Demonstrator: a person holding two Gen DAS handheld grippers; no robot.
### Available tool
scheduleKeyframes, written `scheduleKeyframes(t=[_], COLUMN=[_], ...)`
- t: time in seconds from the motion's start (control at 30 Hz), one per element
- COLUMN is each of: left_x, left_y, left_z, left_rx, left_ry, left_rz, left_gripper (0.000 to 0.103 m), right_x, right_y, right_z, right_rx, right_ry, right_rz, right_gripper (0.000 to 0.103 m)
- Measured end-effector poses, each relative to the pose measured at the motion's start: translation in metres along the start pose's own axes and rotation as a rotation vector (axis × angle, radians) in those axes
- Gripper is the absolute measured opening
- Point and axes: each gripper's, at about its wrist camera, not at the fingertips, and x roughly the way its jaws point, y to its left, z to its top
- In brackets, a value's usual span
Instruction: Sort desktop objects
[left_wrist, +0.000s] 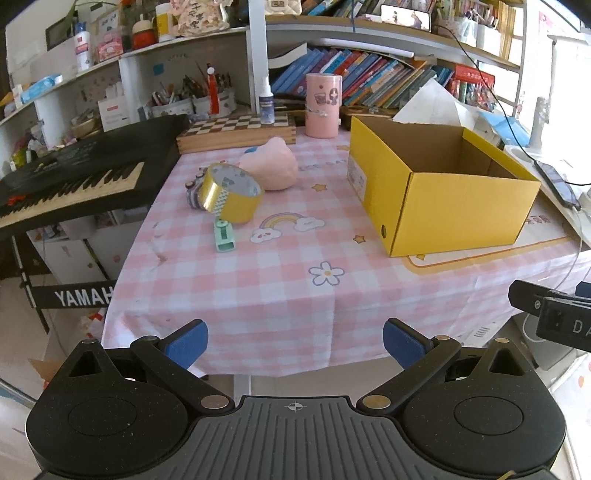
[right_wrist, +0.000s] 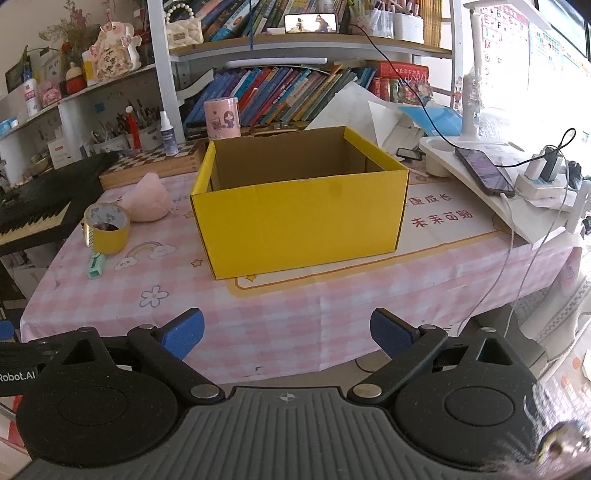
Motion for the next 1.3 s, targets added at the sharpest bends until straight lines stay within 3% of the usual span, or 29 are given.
scheduleKeyframes(t=[1.3], left_x=[-0.0016], left_y=[0.0036], left_z=[-0.0056], left_rx=[-0.012], left_ry=[-0.002], left_rz=[0.009], left_gripper=[0.102], right_x=[0.0007], right_y=[0.0050], right_z=[-0.0018], right_rx=[-0.016], right_ry=[0.019], right_rz=[0.013], right_gripper=[0.089])
